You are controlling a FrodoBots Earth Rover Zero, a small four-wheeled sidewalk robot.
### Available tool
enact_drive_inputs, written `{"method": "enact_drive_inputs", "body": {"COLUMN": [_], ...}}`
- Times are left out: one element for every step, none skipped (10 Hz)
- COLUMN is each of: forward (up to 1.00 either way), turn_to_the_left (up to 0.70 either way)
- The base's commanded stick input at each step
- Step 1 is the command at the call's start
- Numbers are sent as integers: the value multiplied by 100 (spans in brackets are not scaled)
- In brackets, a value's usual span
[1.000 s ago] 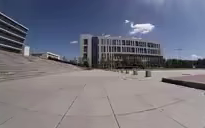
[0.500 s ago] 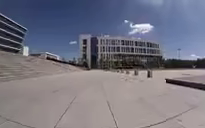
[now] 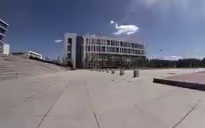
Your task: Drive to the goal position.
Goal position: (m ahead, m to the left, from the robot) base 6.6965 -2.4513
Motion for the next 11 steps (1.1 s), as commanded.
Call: {"method": "enact_drive_inputs", "body": {"forward": [70, 70, 70, 70, 70, 70, 70, 70, 70, 70, 70], "turn_to_the_left": [1, 1, 1, 1, 1, 1, 1, 1, 1, 1, 1]}}
